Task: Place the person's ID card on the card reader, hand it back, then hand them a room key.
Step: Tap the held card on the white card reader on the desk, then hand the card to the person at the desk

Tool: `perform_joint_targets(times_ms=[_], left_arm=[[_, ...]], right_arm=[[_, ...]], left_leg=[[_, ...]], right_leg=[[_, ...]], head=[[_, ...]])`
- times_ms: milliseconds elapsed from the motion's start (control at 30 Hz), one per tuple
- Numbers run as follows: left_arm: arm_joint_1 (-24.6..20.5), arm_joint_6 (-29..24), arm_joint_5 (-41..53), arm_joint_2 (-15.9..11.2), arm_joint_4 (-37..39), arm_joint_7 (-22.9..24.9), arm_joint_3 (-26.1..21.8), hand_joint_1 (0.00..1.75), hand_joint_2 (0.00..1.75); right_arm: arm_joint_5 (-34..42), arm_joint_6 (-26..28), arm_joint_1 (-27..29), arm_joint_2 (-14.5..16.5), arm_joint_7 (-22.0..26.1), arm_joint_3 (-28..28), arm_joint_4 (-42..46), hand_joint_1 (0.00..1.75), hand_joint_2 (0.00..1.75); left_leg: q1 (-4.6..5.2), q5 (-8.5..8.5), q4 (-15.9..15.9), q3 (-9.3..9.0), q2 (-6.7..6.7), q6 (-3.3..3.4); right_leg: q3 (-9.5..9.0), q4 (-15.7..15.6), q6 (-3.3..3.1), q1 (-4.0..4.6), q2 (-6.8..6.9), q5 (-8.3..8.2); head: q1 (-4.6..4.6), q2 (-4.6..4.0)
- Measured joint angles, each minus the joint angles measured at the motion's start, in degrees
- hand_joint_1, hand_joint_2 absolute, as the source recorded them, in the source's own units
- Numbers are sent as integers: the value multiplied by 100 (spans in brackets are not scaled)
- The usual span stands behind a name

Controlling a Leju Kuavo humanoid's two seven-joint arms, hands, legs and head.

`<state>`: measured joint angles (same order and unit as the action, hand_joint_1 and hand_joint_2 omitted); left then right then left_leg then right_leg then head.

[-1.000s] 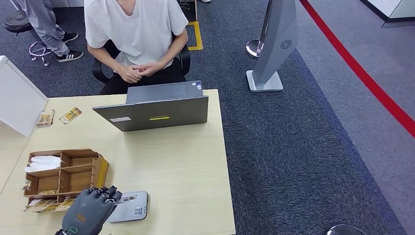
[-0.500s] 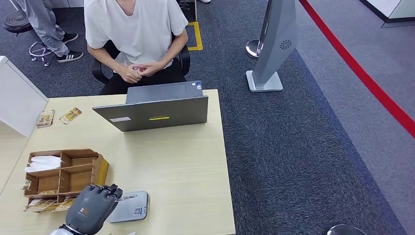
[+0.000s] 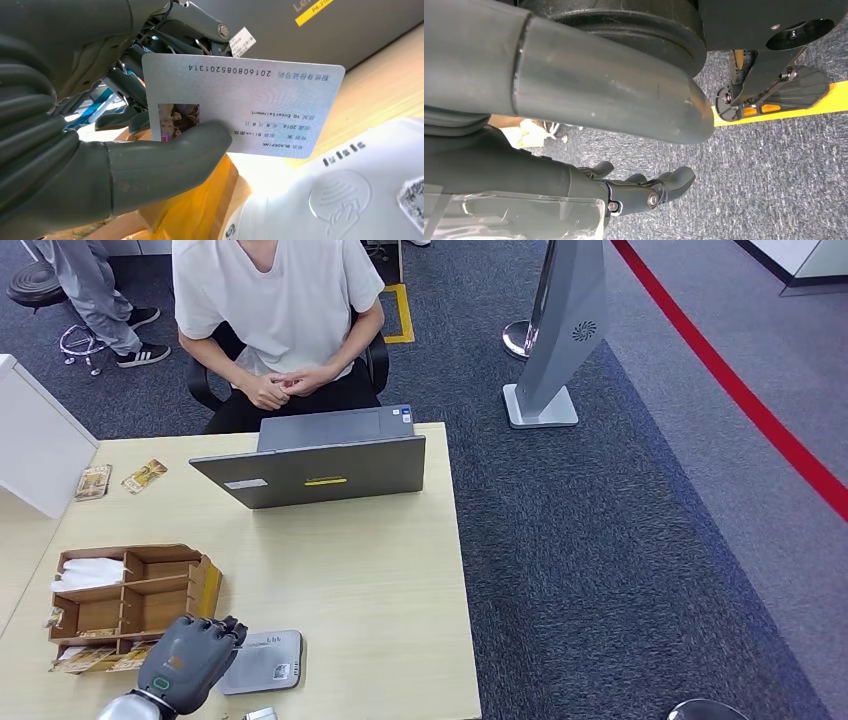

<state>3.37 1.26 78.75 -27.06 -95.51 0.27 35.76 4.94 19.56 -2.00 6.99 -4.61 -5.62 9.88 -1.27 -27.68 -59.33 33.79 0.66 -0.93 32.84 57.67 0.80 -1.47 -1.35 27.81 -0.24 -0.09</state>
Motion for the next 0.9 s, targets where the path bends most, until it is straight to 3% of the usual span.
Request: perform_joint_targets(times_ms=[400, 633, 900], left_arm=[[-153, 313, -490, -271, 45, -275, 2, 175, 175], [-301, 709, -1285, -792, 2, -613, 16, 175, 175], [-359, 721, -1319, -987, -3, -641, 57, 175, 175]], right_arm=[[-20, -3, 1, 0, -7, 0, 0, 0, 0], [-116, -66, 0, 0, -23, 0, 0, 0, 0], [-116, -72, 0, 0, -37, 0, 0, 0, 0]], left_leg=[[0, 0, 0, 0, 0, 0], [-2, 0, 0, -2, -1, -1], [-1, 0, 0, -2, -1, 0]], right_leg=[[0, 0, 0, 0, 0, 0], [0, 1, 0, 1, -1, 0], [-2, 1, 0, 1, -1, 0]], head=[[0, 0], [0, 0], [1, 0]])
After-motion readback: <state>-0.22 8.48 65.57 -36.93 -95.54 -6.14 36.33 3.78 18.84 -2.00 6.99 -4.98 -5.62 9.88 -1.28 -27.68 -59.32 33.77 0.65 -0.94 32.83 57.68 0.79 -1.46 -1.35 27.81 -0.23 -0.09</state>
